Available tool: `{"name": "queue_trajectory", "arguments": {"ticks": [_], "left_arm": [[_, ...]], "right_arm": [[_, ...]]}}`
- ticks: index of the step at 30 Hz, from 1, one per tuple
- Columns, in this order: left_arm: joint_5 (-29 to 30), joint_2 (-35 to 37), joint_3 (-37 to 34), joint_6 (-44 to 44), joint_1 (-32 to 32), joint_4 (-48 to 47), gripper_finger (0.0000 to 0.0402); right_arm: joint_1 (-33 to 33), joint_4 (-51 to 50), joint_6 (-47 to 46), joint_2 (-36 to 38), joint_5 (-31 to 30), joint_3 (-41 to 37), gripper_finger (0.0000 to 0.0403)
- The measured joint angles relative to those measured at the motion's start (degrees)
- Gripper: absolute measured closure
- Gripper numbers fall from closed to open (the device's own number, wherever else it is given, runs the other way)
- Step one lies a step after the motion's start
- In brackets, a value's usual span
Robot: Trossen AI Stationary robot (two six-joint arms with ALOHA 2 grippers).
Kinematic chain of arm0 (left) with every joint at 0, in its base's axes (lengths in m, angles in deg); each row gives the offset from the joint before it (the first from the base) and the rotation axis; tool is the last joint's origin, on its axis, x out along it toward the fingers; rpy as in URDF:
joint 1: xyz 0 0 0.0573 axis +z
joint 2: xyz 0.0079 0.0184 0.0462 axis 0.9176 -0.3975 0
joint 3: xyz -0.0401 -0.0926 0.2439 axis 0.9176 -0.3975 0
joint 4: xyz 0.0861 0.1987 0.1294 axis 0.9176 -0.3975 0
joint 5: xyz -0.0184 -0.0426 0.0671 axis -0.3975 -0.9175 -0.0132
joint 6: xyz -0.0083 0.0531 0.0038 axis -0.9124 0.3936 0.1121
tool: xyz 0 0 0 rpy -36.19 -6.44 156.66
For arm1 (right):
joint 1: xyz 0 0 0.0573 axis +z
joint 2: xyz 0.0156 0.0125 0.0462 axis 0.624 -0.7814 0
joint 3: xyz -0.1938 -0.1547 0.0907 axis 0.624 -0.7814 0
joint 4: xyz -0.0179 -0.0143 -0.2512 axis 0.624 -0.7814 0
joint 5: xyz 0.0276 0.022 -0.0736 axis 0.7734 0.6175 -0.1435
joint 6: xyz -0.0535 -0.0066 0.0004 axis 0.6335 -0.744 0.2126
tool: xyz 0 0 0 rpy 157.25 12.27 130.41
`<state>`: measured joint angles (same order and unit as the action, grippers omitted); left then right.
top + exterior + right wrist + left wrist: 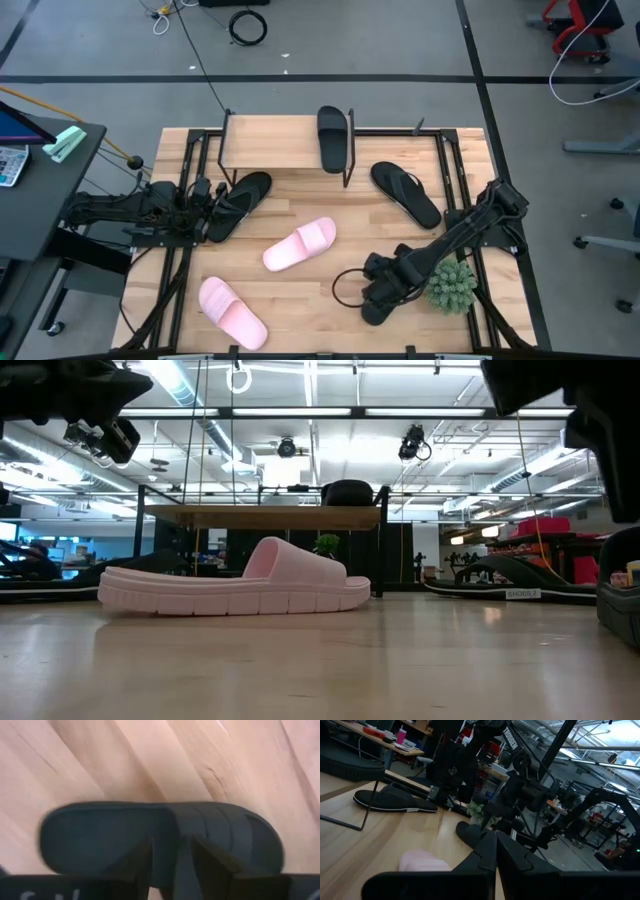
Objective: Pick and place slides into the shelf
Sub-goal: Put the black slipper on the shelf
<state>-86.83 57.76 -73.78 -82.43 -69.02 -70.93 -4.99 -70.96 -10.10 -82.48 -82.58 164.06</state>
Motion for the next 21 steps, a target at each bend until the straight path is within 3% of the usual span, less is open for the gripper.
{"name": "queue_trajectory", "arguments": {"ticks": [9, 13, 21], "left_arm": [[0.02, 0.01, 0.0, 0.02, 0.0, 0.01, 0.0386], [0.02, 0.01, 0.0, 0.04, 0.0, 0.02, 0.0391], [0.02, 0.02, 0.0, 0.04, 0.0, 0.02, 0.038]], "right_arm": [[0.55, 0.31, -0.07, 0.04, -0.02, -3.48, 0.0265], [0.73, -3.95, -0.21, 0.04, -1.4, -4.12, 0.0265], [0.05, -15.7, -0.93, -0.02, -13.38, -4.25, 0.0265]]}}
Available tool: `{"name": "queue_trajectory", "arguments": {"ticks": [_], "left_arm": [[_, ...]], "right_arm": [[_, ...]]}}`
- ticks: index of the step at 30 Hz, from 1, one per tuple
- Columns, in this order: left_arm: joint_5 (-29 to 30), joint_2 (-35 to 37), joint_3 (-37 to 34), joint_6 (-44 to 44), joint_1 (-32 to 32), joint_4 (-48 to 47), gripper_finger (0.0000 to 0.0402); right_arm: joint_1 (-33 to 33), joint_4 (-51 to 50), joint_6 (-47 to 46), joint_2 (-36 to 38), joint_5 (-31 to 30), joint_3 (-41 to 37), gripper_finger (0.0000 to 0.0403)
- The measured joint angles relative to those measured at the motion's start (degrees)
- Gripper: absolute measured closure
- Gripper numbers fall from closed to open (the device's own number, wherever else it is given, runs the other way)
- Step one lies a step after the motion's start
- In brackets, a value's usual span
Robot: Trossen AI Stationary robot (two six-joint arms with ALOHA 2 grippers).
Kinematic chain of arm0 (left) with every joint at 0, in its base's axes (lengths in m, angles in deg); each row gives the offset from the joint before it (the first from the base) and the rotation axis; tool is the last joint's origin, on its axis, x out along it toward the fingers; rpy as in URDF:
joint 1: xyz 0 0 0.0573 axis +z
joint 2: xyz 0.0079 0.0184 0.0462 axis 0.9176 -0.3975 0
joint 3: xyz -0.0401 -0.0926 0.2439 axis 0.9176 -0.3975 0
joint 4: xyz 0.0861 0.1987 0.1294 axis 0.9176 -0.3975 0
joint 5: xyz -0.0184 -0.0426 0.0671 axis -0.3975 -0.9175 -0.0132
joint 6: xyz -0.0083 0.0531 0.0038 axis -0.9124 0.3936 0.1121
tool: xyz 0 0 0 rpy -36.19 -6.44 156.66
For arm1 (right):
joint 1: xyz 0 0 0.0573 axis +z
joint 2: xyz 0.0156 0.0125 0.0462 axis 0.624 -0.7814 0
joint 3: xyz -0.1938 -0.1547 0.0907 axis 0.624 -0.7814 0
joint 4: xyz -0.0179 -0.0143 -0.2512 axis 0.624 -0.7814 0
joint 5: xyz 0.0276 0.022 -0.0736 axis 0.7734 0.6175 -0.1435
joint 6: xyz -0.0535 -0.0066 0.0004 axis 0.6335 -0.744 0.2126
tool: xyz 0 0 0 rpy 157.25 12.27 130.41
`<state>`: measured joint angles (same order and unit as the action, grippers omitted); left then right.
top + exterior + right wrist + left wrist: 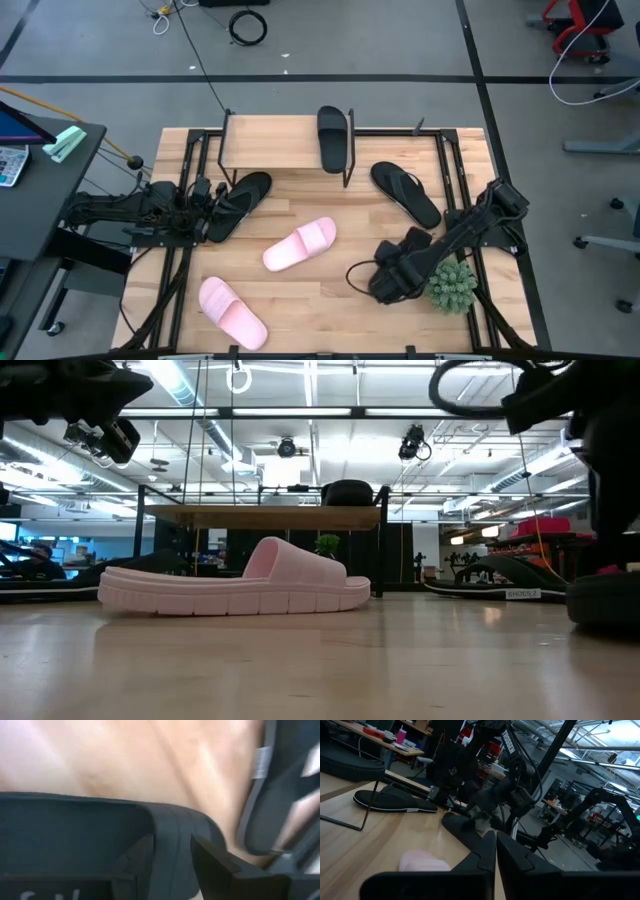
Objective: Pick and place slides into the shelf
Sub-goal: Put the black slipper on the shelf
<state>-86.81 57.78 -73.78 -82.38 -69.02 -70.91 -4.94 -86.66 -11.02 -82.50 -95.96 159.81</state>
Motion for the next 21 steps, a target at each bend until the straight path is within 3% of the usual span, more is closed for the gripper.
{"name": "queue_trajectory", "arguments": {"ticks": [7, 15, 18, 21], "left_arm": [[0.0, -0.02, 0.0, 0.0, 0.0, 0.0, 0.0382], [0.0, -0.02, 0.0, -0.06, -0.02, -0.02, 0.0389], [-0.02, -0.02, 0.0, -0.07, -0.02, -0.02, 0.0385], [0.0, -0.02, 0.0, -0.08, -0.02, -0.02, 0.0382]], "right_arm": [[-1.45, -0.7, 0.79, 0.0, -0.67, -1.2, 0.0265], [-1.24, 0.17, -3.22, 0.0, 0.45, -8.33, 0.027], [-1.24, 0.2, -3.53, 0.02, 0.49, -9.24, 0.0298], [-1.24, -0.13, -3.58, 0.02, 0.42, -8.86, 0.0357]]}}
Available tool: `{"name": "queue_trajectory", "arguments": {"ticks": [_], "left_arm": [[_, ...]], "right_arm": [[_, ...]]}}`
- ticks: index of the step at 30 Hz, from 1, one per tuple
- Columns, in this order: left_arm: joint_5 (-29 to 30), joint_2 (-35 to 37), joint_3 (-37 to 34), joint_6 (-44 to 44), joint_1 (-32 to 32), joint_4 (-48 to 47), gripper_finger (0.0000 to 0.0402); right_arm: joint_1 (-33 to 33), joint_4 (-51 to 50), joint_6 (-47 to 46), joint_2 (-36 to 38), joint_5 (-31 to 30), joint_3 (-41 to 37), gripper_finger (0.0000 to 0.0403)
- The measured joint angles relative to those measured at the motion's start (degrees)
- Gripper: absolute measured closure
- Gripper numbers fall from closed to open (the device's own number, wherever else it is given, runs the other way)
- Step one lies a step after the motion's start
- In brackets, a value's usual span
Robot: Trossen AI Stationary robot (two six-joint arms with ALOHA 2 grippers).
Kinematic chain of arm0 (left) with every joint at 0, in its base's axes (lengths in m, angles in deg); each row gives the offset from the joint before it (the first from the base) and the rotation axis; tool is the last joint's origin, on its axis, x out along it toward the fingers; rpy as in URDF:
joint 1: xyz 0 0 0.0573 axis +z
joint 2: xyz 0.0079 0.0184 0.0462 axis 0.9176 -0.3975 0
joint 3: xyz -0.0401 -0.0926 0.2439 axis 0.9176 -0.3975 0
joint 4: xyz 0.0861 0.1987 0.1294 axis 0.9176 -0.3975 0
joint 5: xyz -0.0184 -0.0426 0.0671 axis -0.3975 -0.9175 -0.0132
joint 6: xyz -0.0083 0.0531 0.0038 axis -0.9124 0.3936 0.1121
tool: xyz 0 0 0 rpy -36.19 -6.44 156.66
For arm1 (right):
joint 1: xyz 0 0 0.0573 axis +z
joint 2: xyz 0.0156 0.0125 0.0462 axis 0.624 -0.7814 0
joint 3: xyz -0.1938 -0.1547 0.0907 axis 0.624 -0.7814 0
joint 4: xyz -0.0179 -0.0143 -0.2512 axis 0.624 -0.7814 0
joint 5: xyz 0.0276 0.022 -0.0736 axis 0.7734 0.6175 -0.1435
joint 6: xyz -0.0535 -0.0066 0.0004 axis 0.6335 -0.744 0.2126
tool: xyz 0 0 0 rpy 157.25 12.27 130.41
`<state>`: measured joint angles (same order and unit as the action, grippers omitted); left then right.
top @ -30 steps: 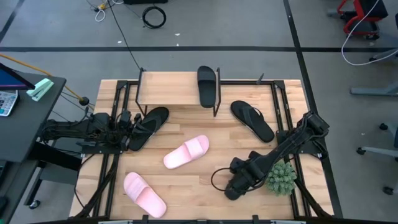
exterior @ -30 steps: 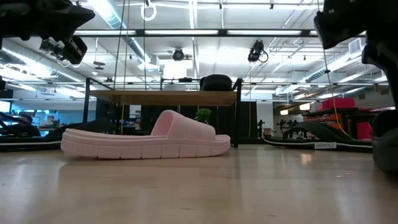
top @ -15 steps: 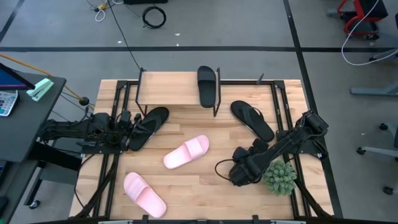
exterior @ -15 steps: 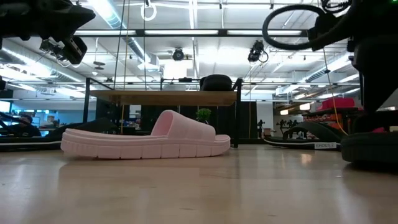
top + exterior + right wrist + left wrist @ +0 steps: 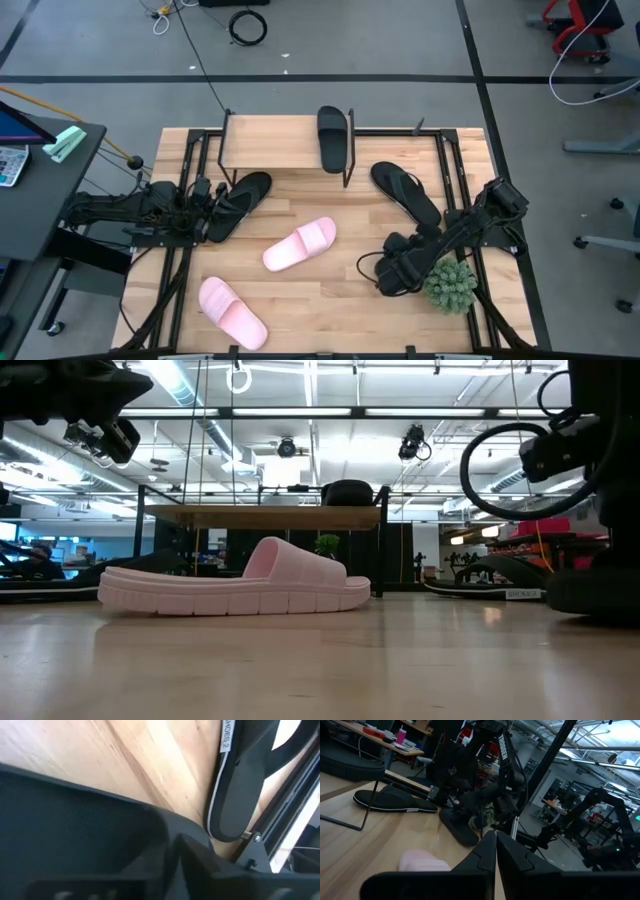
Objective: Pick and place slides into the shelf
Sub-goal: Put the black slipper on the shelf
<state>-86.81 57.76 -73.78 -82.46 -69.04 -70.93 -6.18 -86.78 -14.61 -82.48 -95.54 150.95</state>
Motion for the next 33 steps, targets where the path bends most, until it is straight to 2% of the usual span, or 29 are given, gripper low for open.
{"name": "queue_trajectory", "arguments": {"ticks": [2, 5, 10, 13, 17, 20, 23, 25, 27, 31, 33], "left_arm": [[0.0, 0.0, 0.0, -0.01, 0.0, 0.0, 0.0382], [0.0, 0.01, 0.0, 0.01, 0.02, 0.02, 0.0388], [0.0, 0.0, 0.0, 0.02, 0.02, 0.04, 0.0393], [0.0, 0.02, 0.0, 0.01, 0.02, 0.08, 0.0389], [0.0, 0.0, 0.0, 0.03, 0.02, 0.09, 0.0381], [0.0, 0.01, 0.0, 0.02, 0.02, 0.76, 0.038], [0.0, 0.02, 0.0, 0.01, 0.02, 2.39, 0.0383], [0.0, 0.0, 0.0, 0.05, 0.03, 4.19, 0.0387], [0.0, 0.02, 0.0, 0.06, 0.02, 6.18, 0.039], [0.02, 0.0, 0.53, 0.38, 0.02, 7.6, 0.0391], [0.0, 0.02, 1.18, 1.6, 0.02, 7.65, 0.0388]], "right_arm": [[0.0, -0.12, 0.28, -0.05, -0.17, 1.05, 0.0387], [-0.06, 0.73, 1.53, -0.07, -2.24, 4.78, 0.0381], [-0.04, 3.79, 9.8, -0.07, -13.1, 15.39, 0.0393], [-0.04, 6.31, 20.24, -0.07, -21.21, 22.89, 0.0388], [-0.09, 11.86, 40.12, -0.07, -33.73, 31.84, 0.0391], [-1.31, 15.31, 53.86, -0.07, -43.85, 35.57, 0.0393], [-4.66, 20.05, 66.88, -0.06, -49.16, 37.23, 0.0392], [-7.83, 25.66, 76.6, -0.04, -48.6, 37.2, 0.0391], [-11.74, 31.72, 85.53, -0.06, -44.27, 36.74, 0.0394], [-20.81, 46.83, 103.4, -0.07, -27.5, 35.61, 0.0394], [-25.32, 52.92, 111.51, -0.13, -22.49, 35.46, 0.0394]]}}
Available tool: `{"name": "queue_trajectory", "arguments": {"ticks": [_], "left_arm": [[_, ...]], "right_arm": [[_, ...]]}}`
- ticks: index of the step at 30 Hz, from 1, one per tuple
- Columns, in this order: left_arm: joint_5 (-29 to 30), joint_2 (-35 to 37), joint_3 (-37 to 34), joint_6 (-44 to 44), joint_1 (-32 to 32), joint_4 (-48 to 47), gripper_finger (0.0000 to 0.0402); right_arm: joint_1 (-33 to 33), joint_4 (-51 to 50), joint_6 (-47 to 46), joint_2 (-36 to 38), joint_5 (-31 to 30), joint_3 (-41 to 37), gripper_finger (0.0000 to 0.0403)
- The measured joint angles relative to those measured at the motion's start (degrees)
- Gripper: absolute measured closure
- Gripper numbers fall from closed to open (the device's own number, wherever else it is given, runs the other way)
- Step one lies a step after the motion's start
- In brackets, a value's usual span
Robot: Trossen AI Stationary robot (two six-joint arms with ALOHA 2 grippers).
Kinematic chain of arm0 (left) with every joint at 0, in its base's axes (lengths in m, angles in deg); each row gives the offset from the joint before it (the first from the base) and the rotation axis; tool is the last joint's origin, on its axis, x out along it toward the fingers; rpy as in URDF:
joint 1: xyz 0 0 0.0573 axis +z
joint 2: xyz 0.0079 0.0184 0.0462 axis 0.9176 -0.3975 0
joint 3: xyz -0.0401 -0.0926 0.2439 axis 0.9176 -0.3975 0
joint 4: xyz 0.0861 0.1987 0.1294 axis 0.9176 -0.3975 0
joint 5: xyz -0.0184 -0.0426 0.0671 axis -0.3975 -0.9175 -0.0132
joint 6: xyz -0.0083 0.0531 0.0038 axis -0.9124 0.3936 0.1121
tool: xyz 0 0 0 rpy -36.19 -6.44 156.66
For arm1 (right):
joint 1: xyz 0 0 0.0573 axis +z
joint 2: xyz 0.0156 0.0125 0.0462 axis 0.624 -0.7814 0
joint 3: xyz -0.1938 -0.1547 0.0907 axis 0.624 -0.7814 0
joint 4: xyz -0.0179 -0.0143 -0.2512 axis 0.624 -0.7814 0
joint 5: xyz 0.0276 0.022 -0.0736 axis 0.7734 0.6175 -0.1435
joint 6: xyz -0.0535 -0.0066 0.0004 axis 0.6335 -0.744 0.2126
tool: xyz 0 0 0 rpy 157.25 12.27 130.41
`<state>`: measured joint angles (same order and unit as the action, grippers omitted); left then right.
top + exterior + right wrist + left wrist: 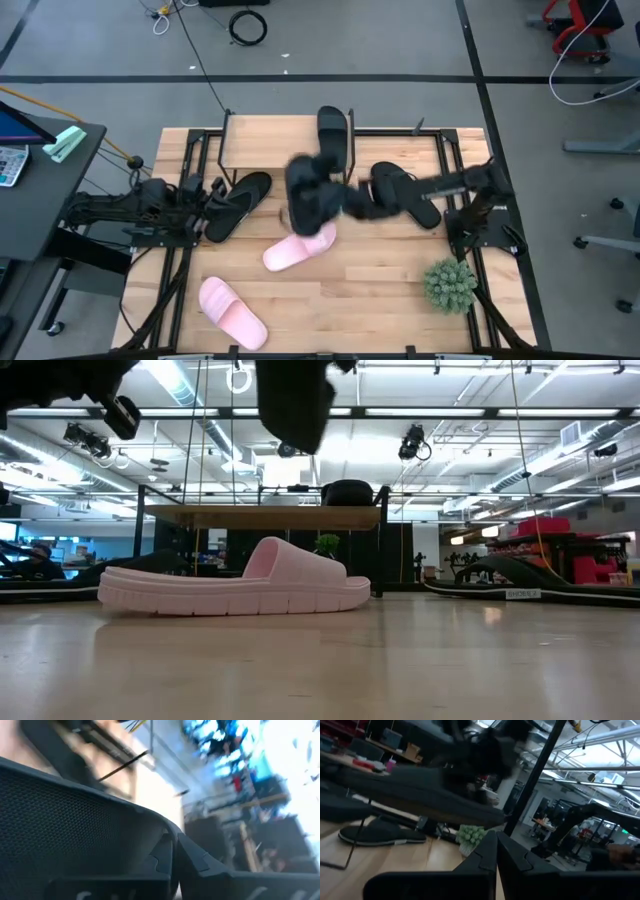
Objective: Pick and place slides into the shelf
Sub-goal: Put the black slipper on the shelf
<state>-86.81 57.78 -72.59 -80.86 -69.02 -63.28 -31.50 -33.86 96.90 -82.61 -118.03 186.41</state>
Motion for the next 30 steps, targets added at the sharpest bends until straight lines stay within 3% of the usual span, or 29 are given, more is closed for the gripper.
{"name": "queue_trajectory", "arguments": {"ticks": [3, 7, 13, 18, 24, 30], "left_arm": [[0.0, 0.0, 0.26, 0.33, 0.0, -0.07, 0.0384], [0.0, 0.0, 0.3, 0.45, 0.0, -1.15, 0.0382], [-0.02, -0.01, 0.3, 0.57, 0.0, -2.26, 0.0391], [0.04, 0.0, 0.3, 0.56, 0.0, -2.21, 0.0388], [0.0, 0.0, 0.3, 0.56, -0.02, -2.58, 0.0382], [0.0, 0.0, 0.3, 0.45, -0.02, -3.34, 0.0392]], "right_arm": [[-6.8, 4.92, 10.14, 0.17, 9.15, 0.13, 0.0393], [-16.39, 7.06, 8.56, -0.38, 24.24, 0.02, 0.0394], [-26.59, 11.97, 10.35, -2.63, 28.6, 0.02, 0.0394], [-30.64, 15.3, 8.07, -4.53, 35.39, 0.11, 0.0393], [-31.63, 14.87, 8.16, -9.09, 35.32, 0.07, 0.0393], [-29.75, 15.17, 15.26, -11.74, 20.06, 0.07, 0.0393]]}}
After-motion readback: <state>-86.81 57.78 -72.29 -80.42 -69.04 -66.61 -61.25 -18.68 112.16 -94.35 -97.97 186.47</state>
